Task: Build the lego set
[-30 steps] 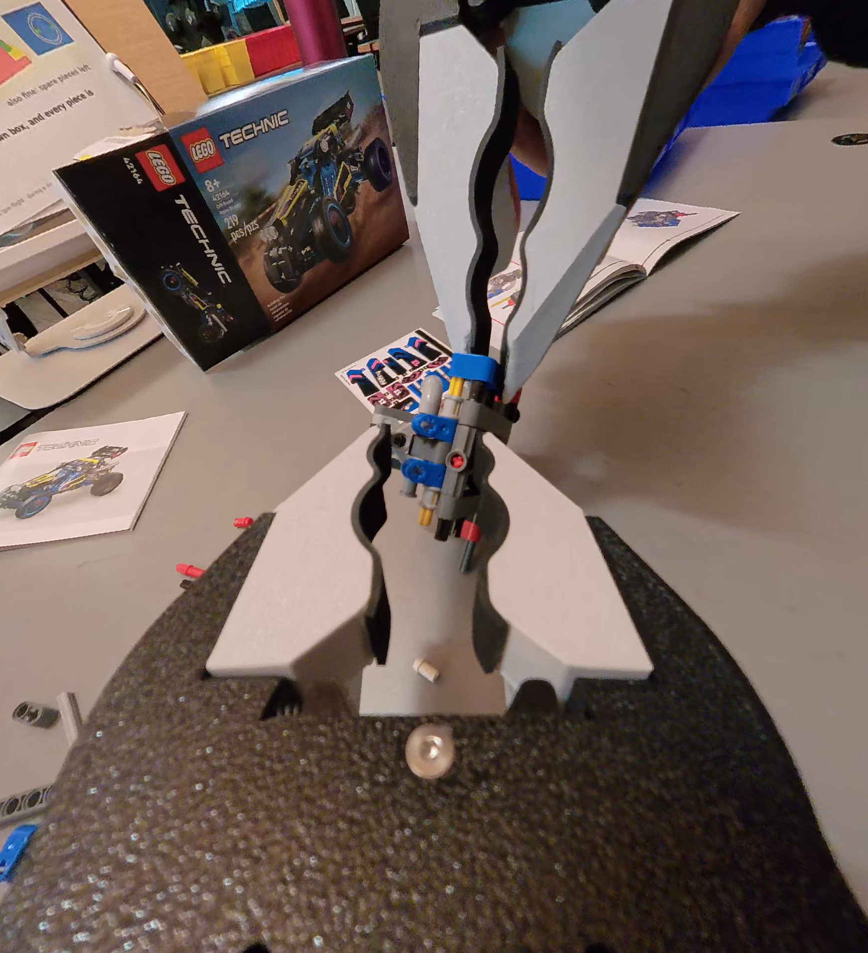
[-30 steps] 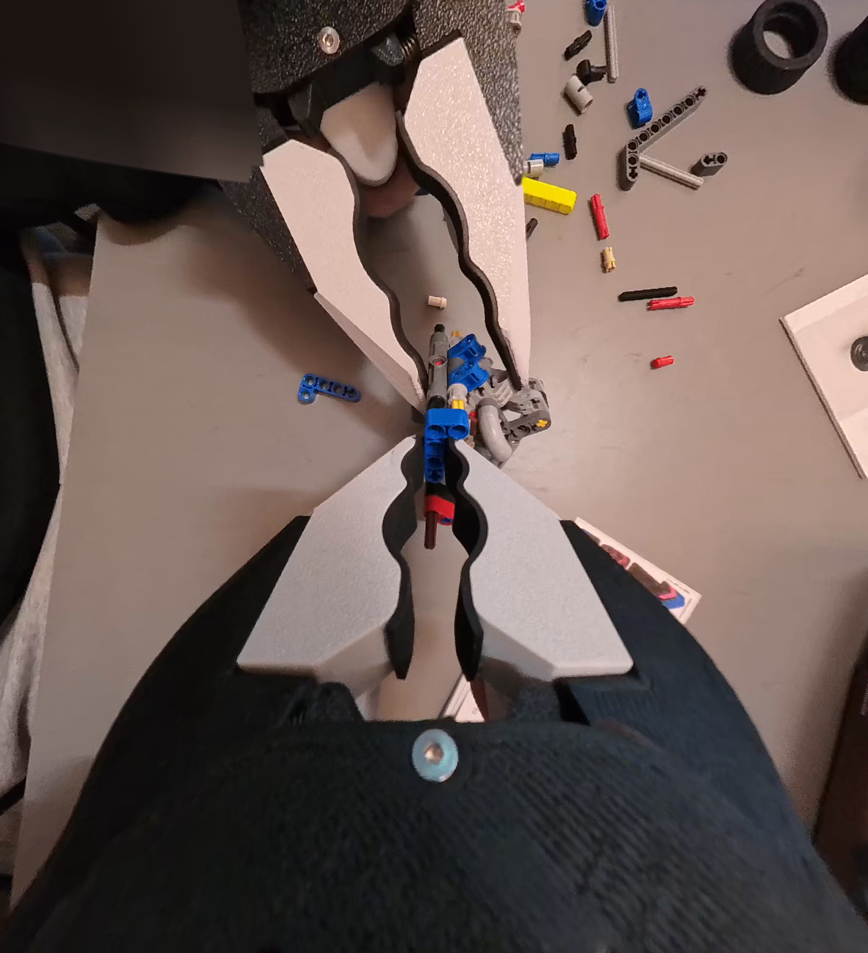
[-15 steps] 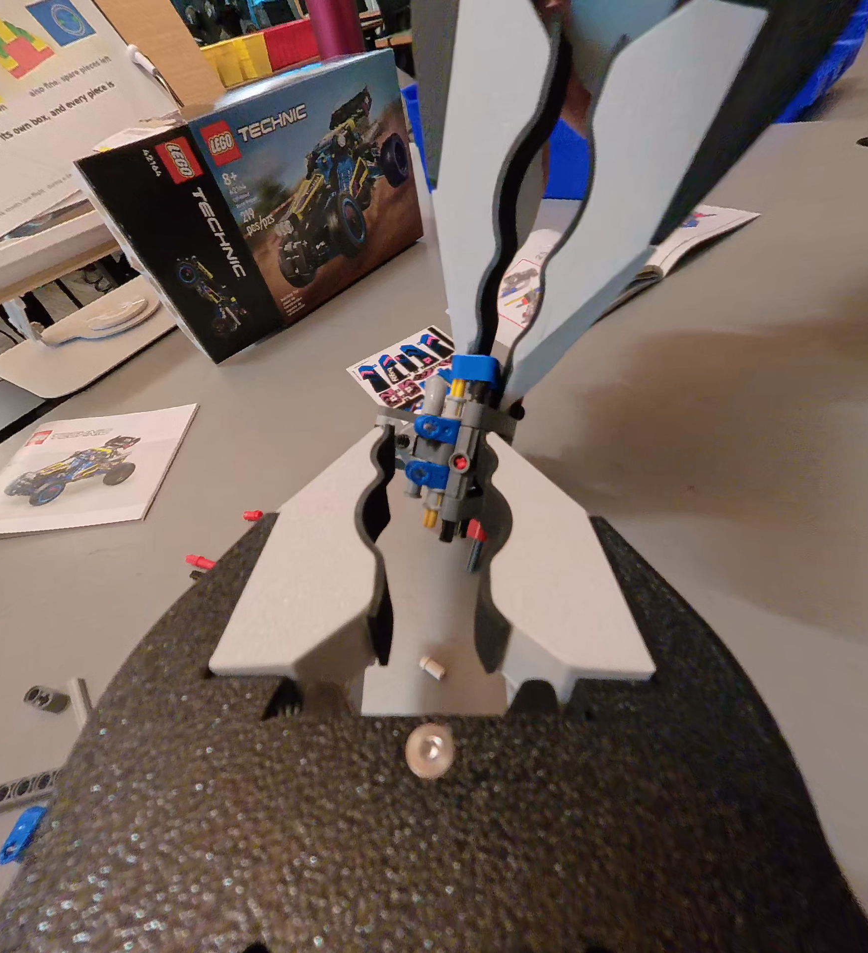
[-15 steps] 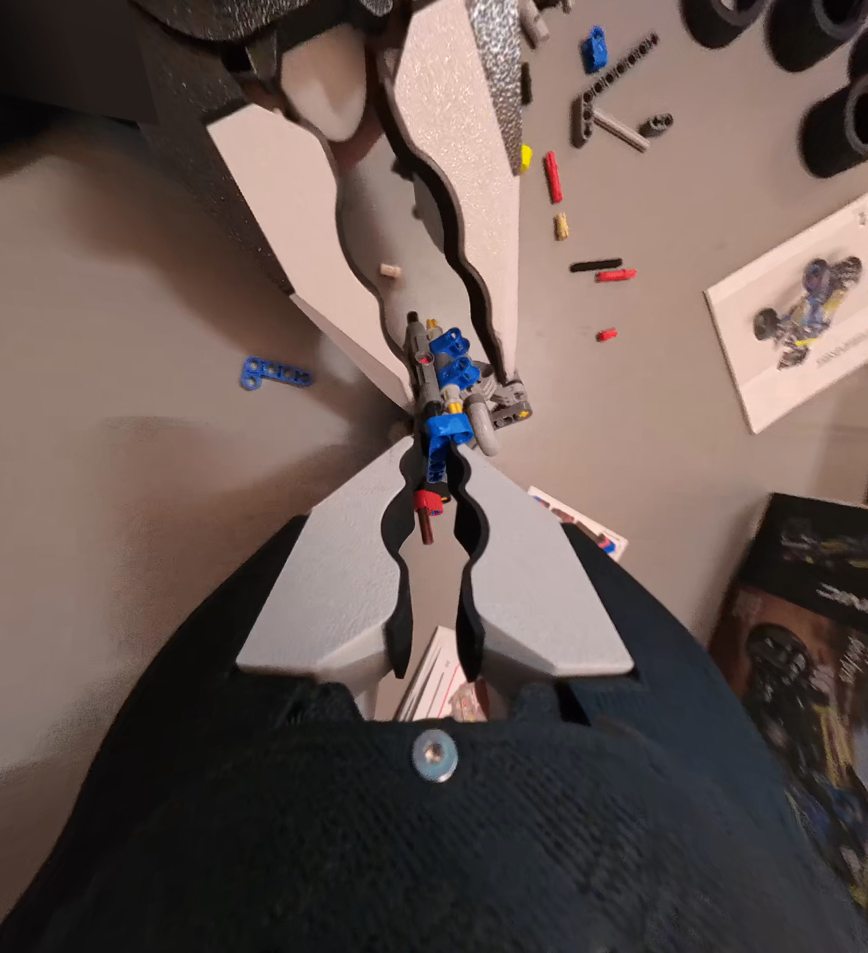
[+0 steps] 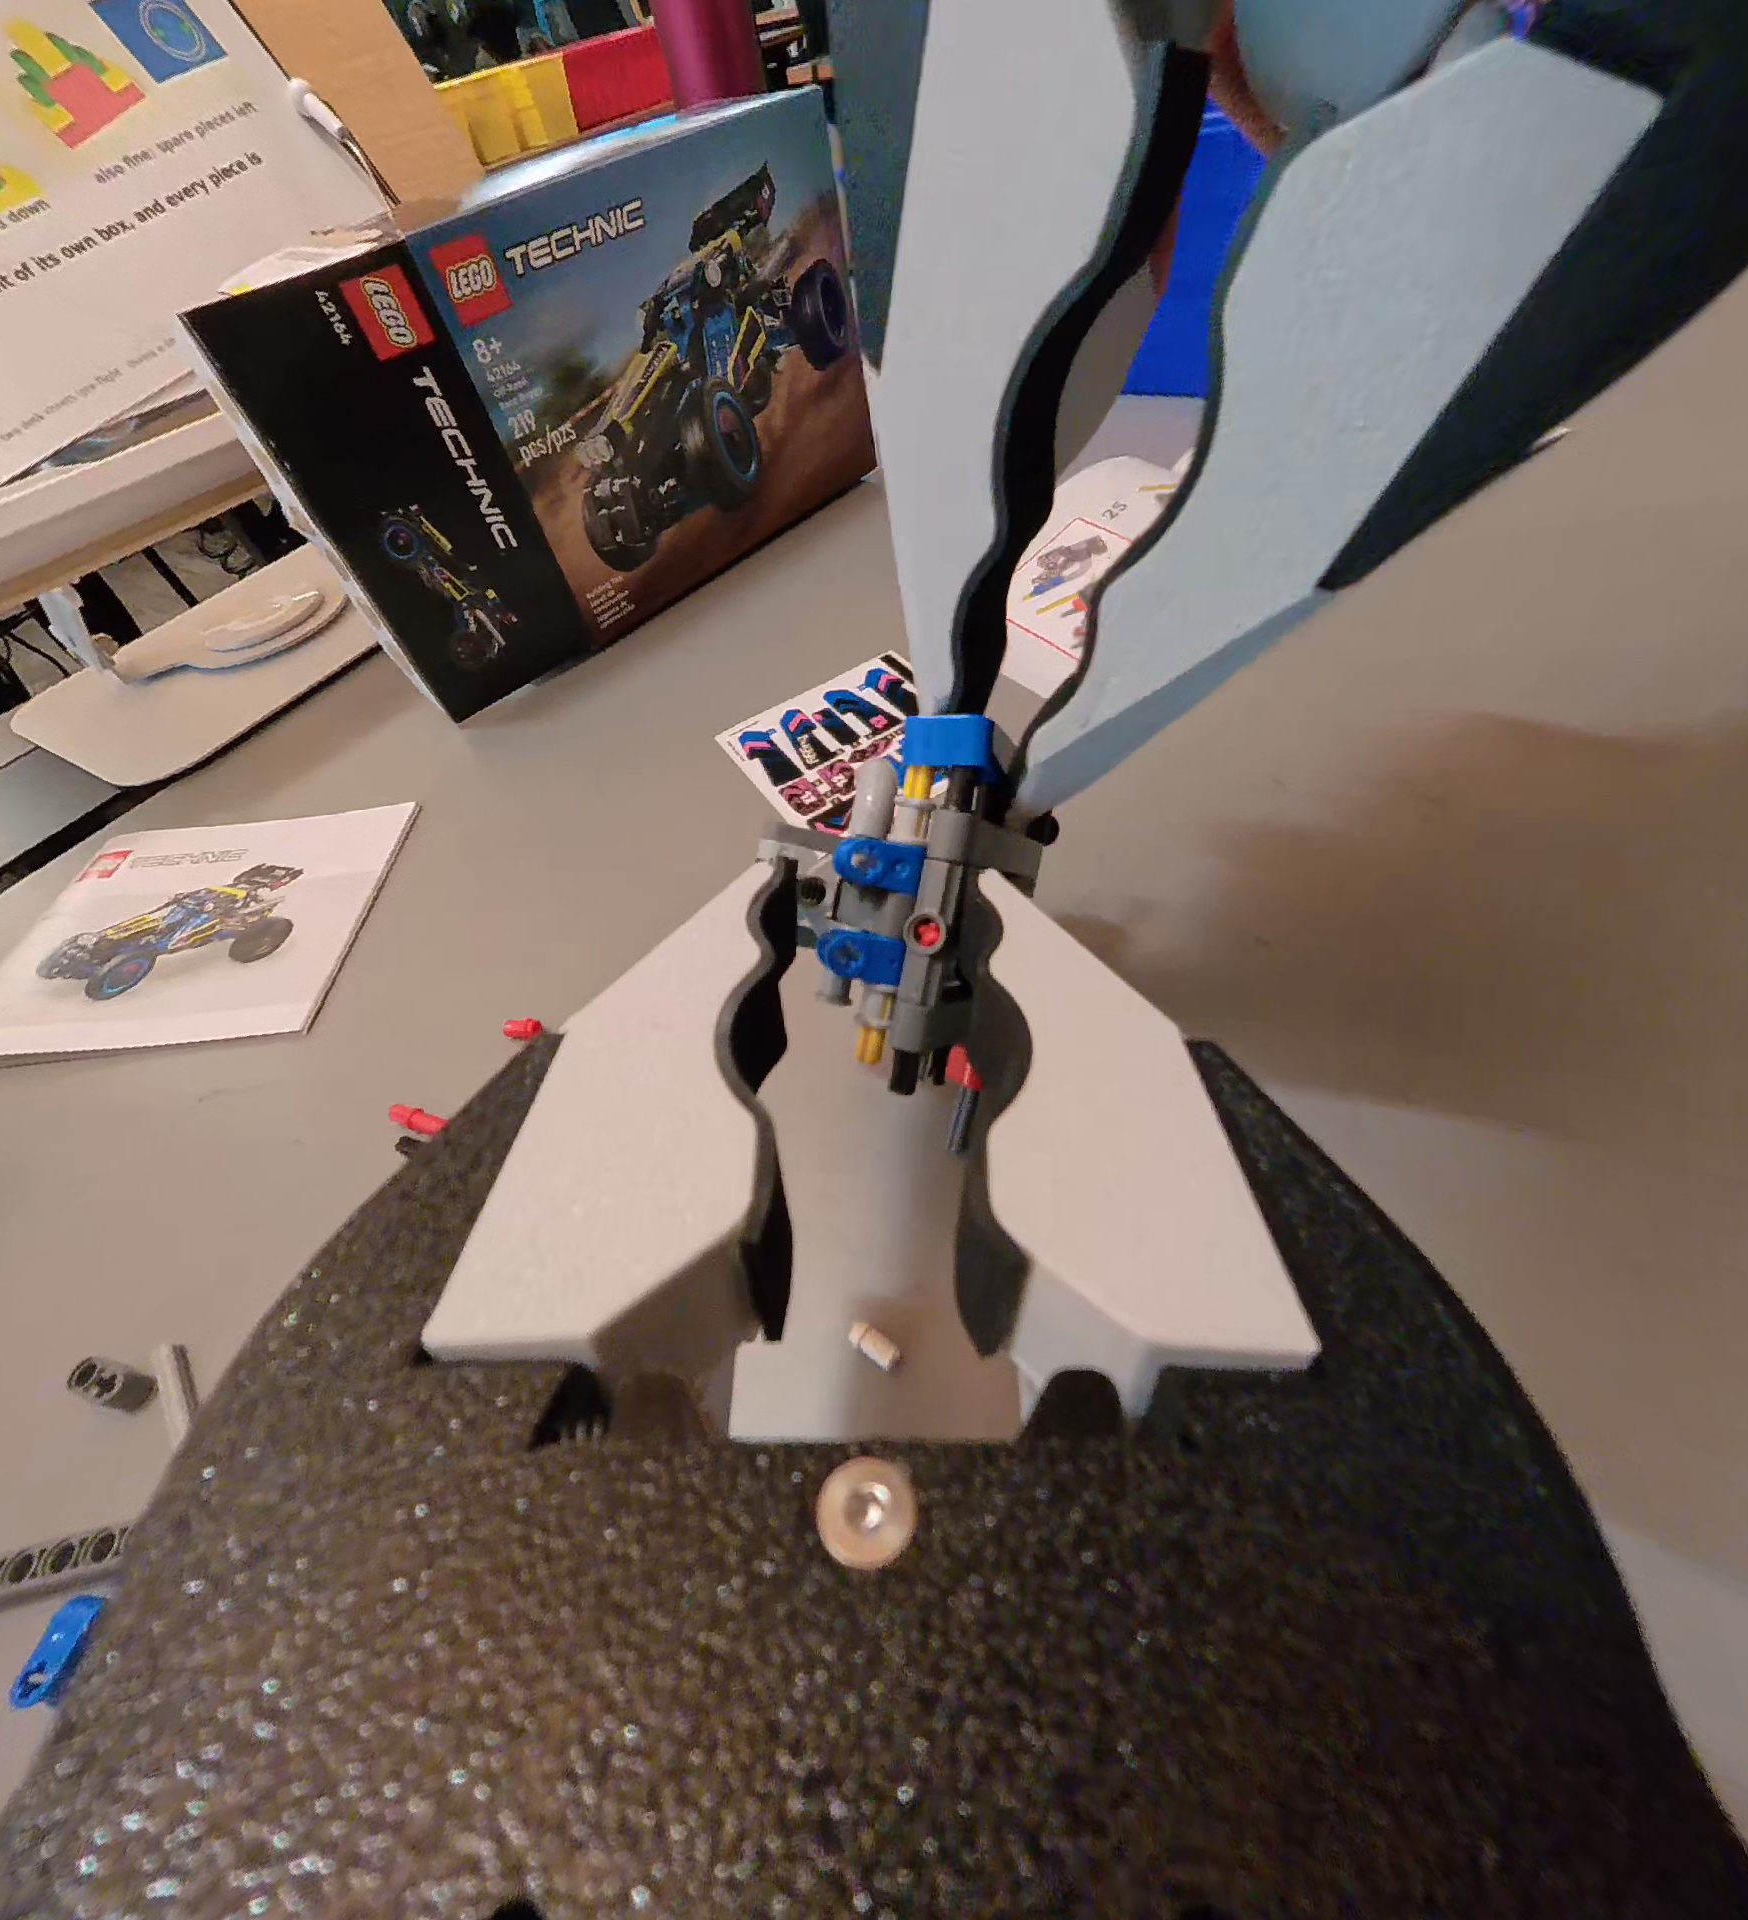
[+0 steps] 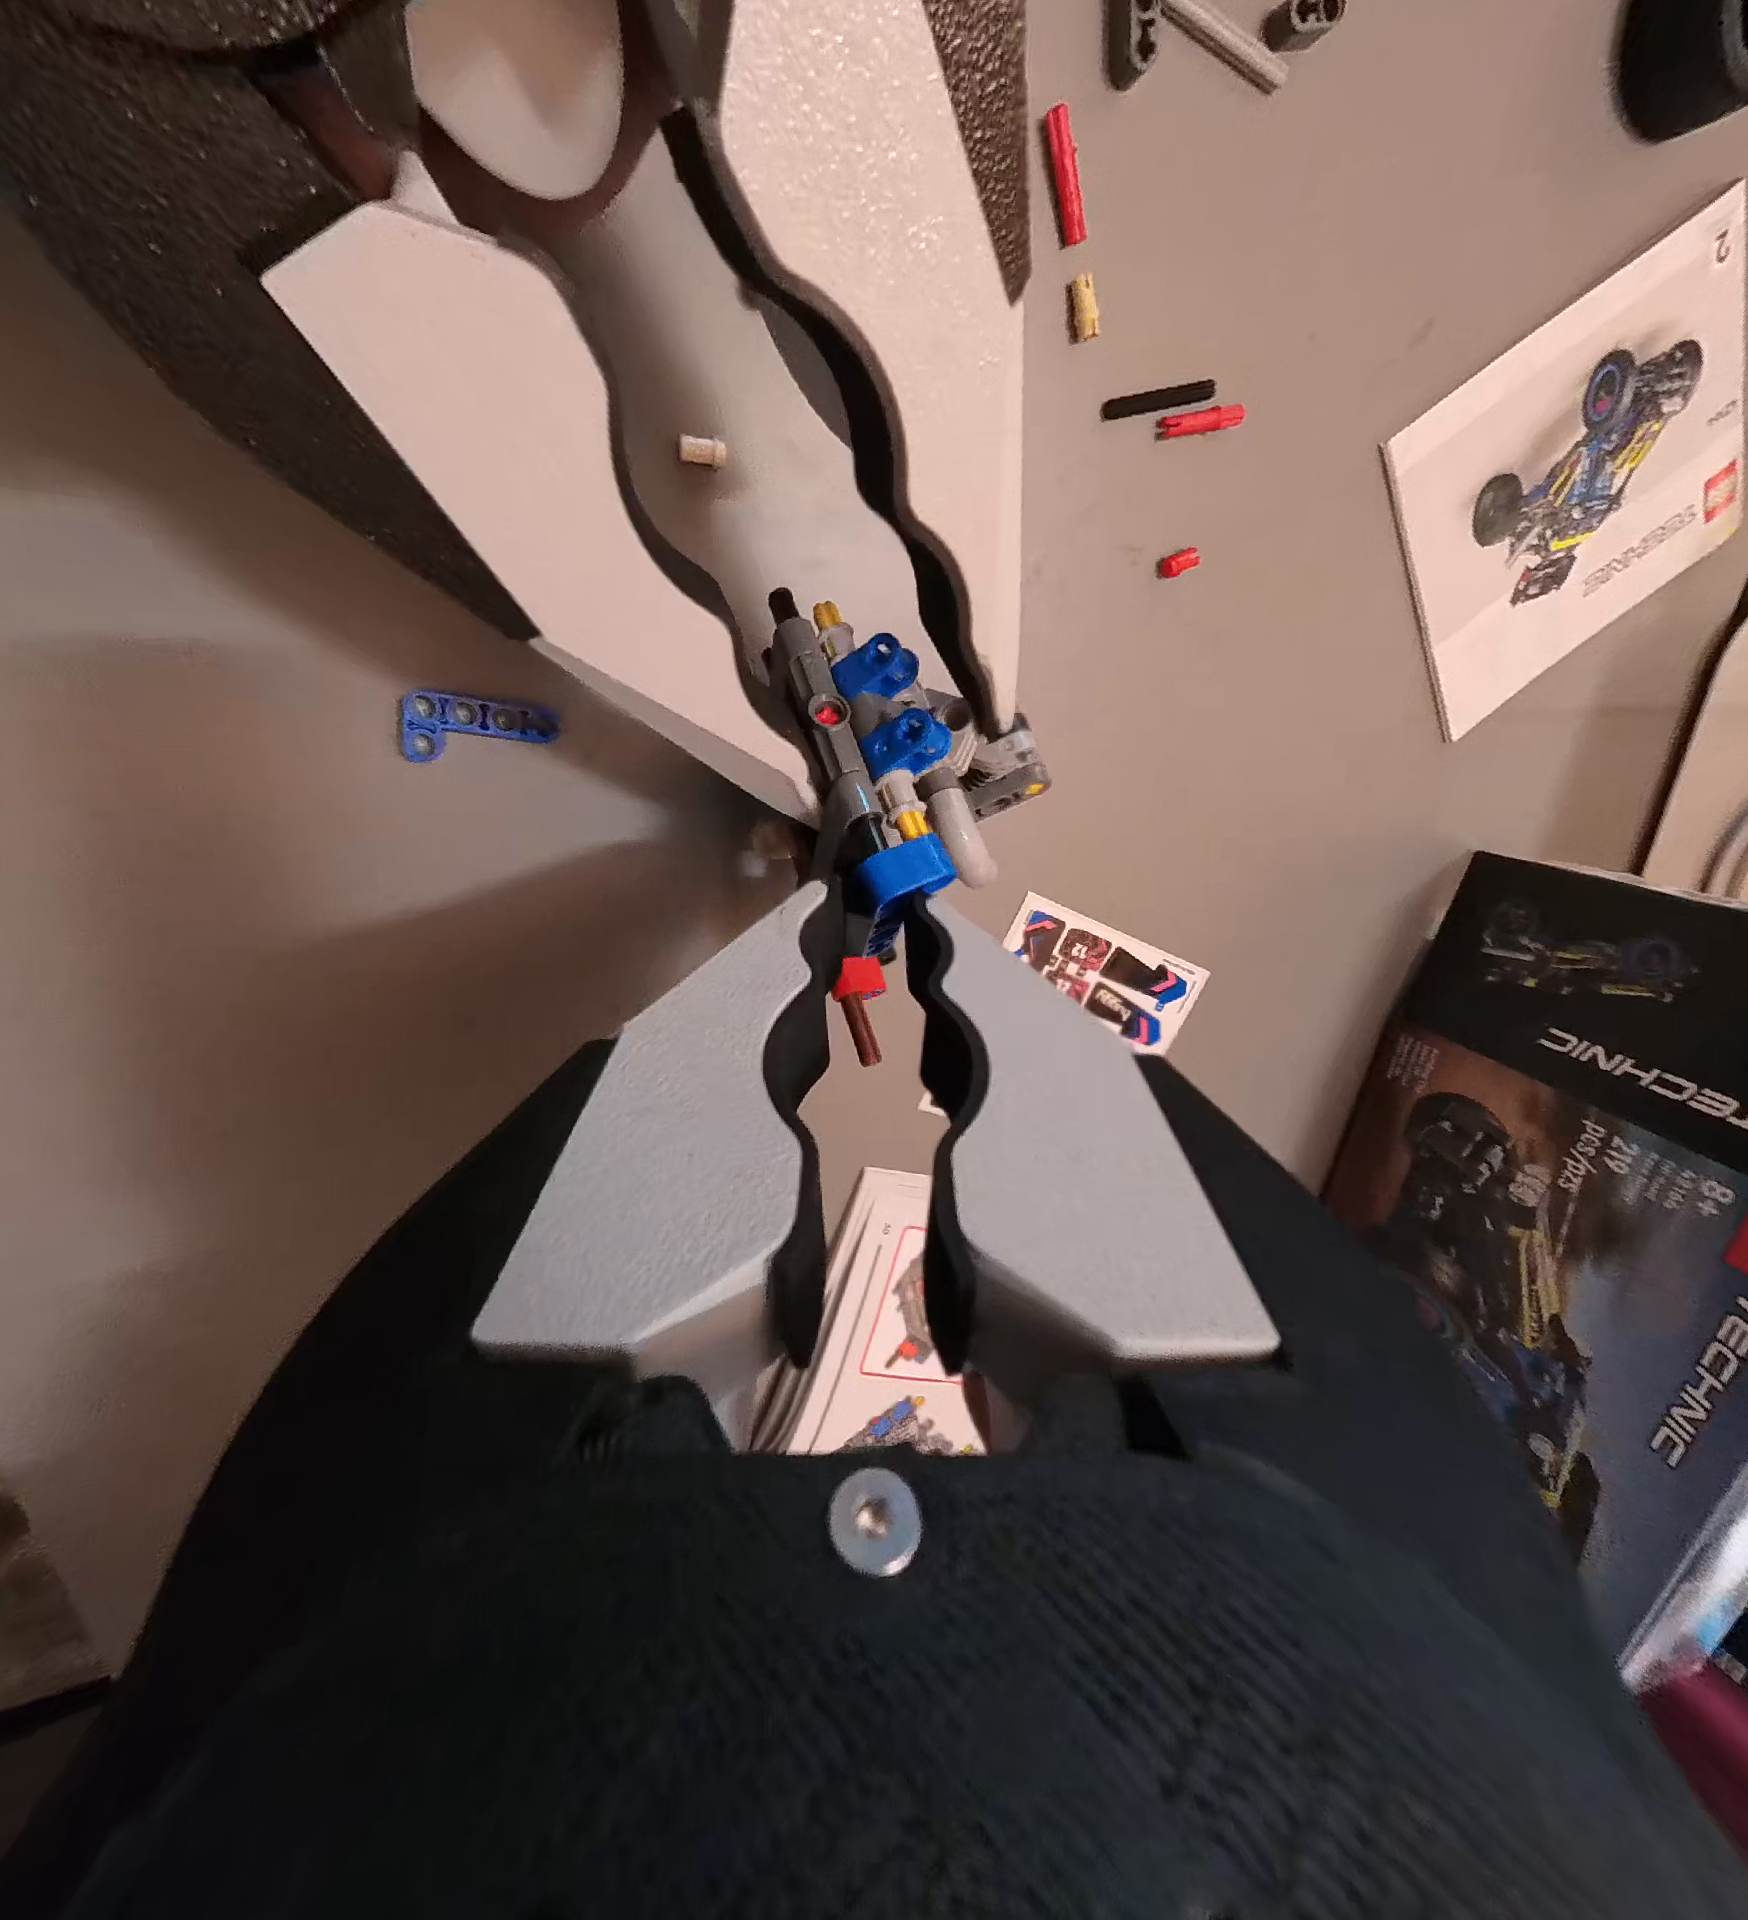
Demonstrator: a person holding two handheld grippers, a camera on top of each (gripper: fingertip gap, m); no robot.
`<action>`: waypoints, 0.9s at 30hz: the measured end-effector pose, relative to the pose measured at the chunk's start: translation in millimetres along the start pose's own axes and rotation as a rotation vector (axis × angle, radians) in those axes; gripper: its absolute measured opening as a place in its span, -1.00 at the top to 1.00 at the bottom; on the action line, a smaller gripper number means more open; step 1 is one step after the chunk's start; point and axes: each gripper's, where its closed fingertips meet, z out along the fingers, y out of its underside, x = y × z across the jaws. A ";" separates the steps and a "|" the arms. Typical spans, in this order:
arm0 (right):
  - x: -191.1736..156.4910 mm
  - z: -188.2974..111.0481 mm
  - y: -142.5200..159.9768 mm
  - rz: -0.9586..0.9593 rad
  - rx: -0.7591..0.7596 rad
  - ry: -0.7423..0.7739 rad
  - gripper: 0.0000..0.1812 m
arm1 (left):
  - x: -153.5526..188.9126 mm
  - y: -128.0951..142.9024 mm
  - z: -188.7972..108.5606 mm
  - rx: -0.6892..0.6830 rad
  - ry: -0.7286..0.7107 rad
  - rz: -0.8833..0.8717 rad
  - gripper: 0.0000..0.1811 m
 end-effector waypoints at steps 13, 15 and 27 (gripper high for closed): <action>-7.5 -5.1 6.0 -0.080 0.158 -0.158 0.85 | 5.5 -2.6 1.6 0.015 0.027 0.027 0.68; -9.2 -5.6 5.7 -0.077 0.175 -0.184 0.81 | 6.0 -2.7 1.5 0.016 0.030 0.028 0.68; -4.6 -10.8 0.2 -0.034 0.317 -0.247 0.84 | 7.7 -2.9 1.7 0.018 0.040 0.034 0.68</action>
